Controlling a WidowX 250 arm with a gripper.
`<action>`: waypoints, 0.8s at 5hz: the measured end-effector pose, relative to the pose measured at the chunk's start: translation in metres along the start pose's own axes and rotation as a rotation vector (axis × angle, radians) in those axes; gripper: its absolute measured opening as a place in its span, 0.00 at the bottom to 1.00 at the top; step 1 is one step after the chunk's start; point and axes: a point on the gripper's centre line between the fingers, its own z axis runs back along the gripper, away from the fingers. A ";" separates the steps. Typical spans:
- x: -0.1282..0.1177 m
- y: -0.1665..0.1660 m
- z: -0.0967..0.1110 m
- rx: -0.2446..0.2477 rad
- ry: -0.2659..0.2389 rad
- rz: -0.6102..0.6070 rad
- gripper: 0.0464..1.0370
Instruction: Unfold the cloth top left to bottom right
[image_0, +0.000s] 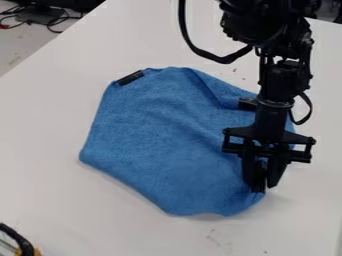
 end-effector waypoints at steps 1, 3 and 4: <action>0.002 0.006 0.034 -0.006 -0.019 0.039 0.81; 0.007 0.021 0.080 -0.140 -0.104 0.117 0.97; 0.011 0.038 0.090 -0.160 -0.153 0.160 0.96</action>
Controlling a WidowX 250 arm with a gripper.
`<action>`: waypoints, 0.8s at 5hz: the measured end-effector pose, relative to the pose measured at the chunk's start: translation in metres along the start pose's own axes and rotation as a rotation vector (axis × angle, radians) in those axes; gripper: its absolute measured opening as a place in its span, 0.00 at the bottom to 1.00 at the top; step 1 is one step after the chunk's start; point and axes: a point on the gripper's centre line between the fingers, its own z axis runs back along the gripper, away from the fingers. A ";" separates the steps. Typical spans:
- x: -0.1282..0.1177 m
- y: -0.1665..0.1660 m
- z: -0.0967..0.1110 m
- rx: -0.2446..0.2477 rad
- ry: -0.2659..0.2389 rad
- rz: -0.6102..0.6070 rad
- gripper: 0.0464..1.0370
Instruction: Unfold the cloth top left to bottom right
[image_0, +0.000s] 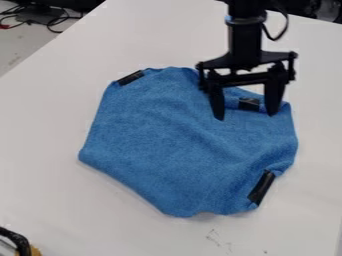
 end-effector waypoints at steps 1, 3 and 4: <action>0.003 0.012 0.003 0.056 -0.012 0.003 0.96; 0.018 0.031 0.028 0.162 -0.113 0.060 0.96; 0.022 0.042 0.038 0.201 -0.119 0.074 0.96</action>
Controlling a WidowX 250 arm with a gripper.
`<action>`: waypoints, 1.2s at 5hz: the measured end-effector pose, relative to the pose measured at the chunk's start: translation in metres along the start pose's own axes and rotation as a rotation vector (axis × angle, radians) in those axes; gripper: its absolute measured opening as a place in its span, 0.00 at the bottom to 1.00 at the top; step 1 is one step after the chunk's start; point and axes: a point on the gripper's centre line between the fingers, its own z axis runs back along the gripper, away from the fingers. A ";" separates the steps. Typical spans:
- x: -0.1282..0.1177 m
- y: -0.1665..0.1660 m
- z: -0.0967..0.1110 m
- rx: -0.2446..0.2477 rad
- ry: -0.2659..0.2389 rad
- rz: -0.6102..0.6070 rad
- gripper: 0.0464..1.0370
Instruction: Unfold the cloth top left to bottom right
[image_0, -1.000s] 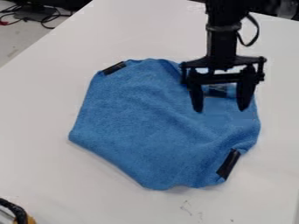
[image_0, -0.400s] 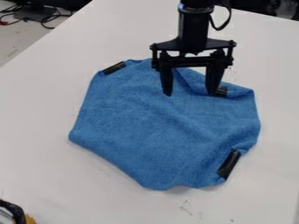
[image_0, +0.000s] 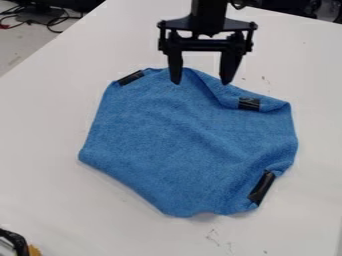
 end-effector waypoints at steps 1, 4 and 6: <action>0.006 0.008 0.007 -0.025 -0.019 0.012 0.96; 0.008 0.009 0.007 -0.032 -0.015 0.007 0.96; 0.008 0.009 0.007 -0.033 -0.016 0.007 0.96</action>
